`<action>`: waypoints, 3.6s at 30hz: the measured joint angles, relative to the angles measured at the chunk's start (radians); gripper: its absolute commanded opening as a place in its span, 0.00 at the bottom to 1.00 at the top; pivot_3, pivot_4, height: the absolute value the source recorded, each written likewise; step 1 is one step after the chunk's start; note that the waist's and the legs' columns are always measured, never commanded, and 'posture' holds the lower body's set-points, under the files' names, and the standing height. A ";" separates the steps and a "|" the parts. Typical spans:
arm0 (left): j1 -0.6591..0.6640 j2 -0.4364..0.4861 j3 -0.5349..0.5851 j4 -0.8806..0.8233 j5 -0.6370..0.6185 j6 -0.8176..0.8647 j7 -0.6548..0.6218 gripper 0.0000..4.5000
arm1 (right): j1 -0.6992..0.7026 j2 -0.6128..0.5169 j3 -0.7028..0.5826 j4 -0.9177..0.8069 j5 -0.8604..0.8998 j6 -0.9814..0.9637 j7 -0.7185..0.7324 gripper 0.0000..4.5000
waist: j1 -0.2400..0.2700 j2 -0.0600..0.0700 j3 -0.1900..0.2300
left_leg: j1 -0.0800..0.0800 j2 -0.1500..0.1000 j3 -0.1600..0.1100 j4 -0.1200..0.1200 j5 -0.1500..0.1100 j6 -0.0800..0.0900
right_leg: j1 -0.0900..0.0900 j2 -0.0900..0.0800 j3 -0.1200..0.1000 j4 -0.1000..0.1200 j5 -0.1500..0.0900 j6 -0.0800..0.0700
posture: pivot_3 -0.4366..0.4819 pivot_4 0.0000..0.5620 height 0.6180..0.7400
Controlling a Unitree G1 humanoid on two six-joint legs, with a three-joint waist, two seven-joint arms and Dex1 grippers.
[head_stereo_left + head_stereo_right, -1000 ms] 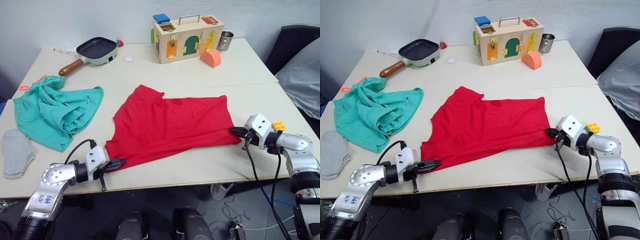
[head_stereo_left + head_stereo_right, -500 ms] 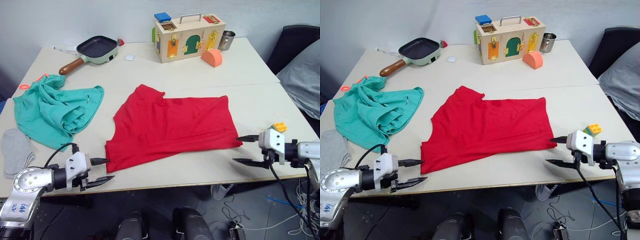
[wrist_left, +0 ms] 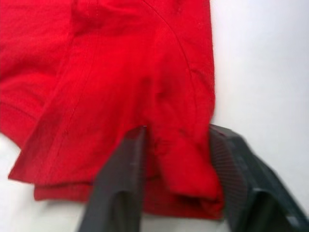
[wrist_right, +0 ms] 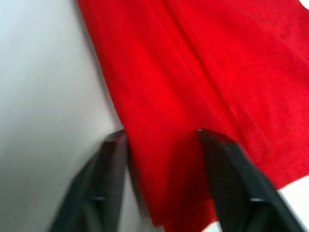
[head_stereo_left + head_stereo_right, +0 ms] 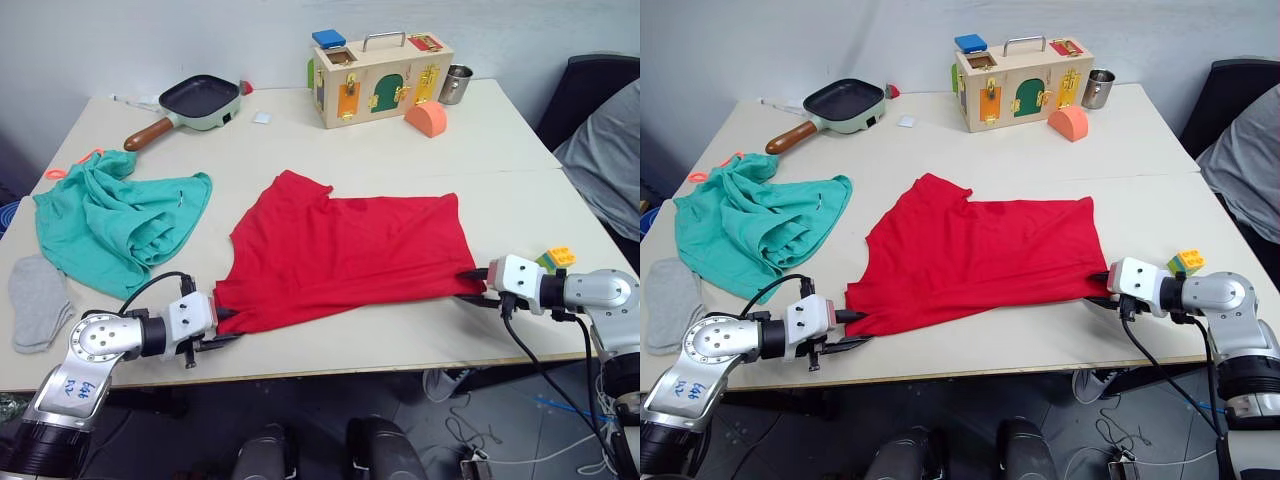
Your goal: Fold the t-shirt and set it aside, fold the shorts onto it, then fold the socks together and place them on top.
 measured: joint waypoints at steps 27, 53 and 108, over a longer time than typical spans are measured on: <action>0.257 0.086 0.170 -0.089 -0.191 -0.093 -0.212 0.01 | 0.398 -0.108 -0.130 -0.312 0.251 0.191 0.206 0.00 | 0.000 -0.001 0.001 | -0.001 0.002 0.000 -0.002 -0.009 -0.002 | -0.001 0.001 -0.001 -0.003 -0.003 -0.003 | 0.48 0.27 1.00; -0.641 0.036 -0.003 0.387 -0.303 0.639 0.019 1.00 | -0.232 -0.028 -0.071 0.124 0.157 0.366 0.084 1.00 | -0.003 -0.009 0.009 | -0.005 0.001 0.006 0.001 0.002 -0.004 | -0.011 0.006 0.005 0.006 -0.005 -0.002 | 0.48 0.27 1.00; -0.888 -0.200 0.041 0.948 -0.004 0.272 -0.071 0.00 | -0.648 0.092 -0.039 0.608 -0.063 0.547 -0.001 0.13 | -0.012 -0.015 0.012 | -0.028 0.002 0.004 0.019 0.002 -0.003 | -0.030 0.006 0.004 0.025 -0.005 -0.001 | 0.48 0.27 1.00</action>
